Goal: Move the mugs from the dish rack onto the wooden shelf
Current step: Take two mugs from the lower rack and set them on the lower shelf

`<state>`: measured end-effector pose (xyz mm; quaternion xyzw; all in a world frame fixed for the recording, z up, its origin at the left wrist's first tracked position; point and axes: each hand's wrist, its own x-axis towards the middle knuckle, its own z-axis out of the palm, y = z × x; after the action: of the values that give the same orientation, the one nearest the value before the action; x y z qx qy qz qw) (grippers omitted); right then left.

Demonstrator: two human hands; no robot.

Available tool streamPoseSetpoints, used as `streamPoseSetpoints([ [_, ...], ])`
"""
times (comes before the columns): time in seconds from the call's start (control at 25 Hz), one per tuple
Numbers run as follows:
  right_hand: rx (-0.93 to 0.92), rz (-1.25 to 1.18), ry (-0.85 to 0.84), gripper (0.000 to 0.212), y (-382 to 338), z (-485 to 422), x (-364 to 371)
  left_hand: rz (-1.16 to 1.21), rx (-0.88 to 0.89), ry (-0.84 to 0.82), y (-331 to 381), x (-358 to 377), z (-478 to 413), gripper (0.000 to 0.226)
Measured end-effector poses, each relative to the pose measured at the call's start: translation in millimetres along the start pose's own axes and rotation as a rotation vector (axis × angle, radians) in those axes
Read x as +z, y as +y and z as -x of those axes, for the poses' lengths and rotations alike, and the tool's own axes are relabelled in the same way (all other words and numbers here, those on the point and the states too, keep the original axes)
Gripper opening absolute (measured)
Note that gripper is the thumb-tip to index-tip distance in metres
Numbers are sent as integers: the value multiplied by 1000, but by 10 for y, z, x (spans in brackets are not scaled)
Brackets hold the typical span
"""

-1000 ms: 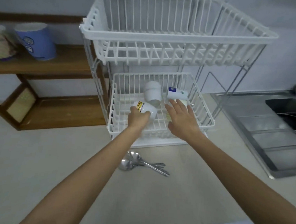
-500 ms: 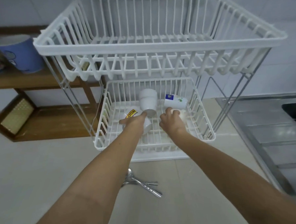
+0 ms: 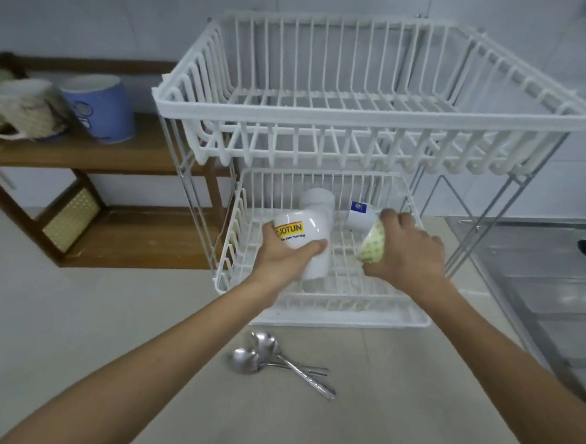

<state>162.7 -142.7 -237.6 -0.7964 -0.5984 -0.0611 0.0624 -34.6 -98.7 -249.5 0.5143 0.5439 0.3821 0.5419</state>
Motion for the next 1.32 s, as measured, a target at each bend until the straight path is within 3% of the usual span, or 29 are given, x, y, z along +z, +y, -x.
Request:
streamPoseSetpoints([
  [0.08,97,-543,21,93,23,230,-147,75,108,-86,-13,-215,362,72],
  [0.16,46,-941,-27,90,-62,498,-208,85,218,-114,-121,-517,674,77],
  [0.24,-71,-1202,-102,84,-256,753,-219,15,341,-108,-247,-886,937,92],
  [0.32,-186,-1313,-149,83,-572,949,-234,-85,415,-68,-374,-1289,1107,101],
  [0.56,-295,-1366,-183,87,-1931,1230,-126,-203,399,206,-633,-2604,974,103],
  [0.72,-182,-1342,-167,87,-2834,1194,51,-230,313,354,-702,-3293,476,104],
  [1.0,132,-1130,-48,90,-3878,322,573,-389,198,374,-845,-3816,-767,101],
  [1.32,237,-916,25,95,-4481,-714,1278,-316,224,389,-1163,-3769,-1726,96],
])
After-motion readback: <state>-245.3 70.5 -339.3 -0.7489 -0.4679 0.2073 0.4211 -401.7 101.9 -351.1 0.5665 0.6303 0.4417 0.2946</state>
